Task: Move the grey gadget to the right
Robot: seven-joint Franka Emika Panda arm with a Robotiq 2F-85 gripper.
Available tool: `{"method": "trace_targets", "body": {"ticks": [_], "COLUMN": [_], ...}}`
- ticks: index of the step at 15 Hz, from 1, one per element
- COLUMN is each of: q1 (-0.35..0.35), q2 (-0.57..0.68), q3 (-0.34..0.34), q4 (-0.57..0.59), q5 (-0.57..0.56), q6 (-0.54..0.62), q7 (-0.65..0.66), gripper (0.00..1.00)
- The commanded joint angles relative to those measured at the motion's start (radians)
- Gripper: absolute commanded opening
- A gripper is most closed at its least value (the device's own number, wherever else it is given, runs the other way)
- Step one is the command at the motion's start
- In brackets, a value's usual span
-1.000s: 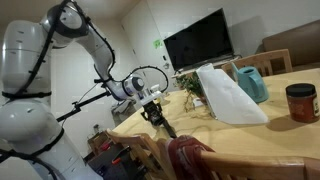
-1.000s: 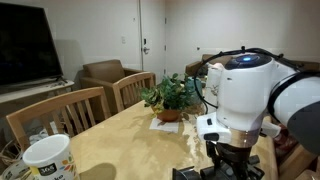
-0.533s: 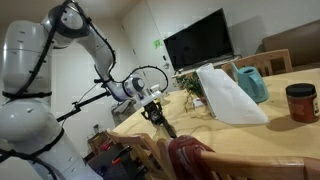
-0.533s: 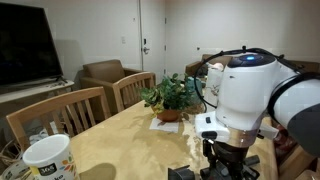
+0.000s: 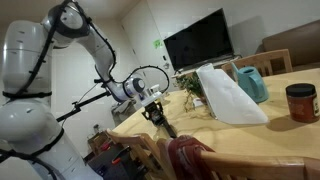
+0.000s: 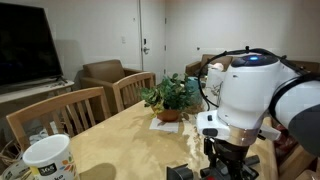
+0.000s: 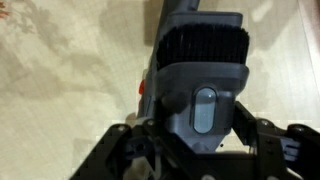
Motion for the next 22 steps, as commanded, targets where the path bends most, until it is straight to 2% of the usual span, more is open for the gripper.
{"method": "trace_targets", "body": {"ticks": [1,10,22], "q1": [-0.022,-0.062,-0.058], "q2": [-0.012,0.006,0.009], "q3": [0.005,0.028,0.063], "q4": [-0.035,-0.055,-0.022], "q5": [0.017,0.039,0.072], "q6": [0.067,0.153,0.070], "q7": [0.015,-0.007,0.003], "gripper": [0.43,0.43,0.43]}}
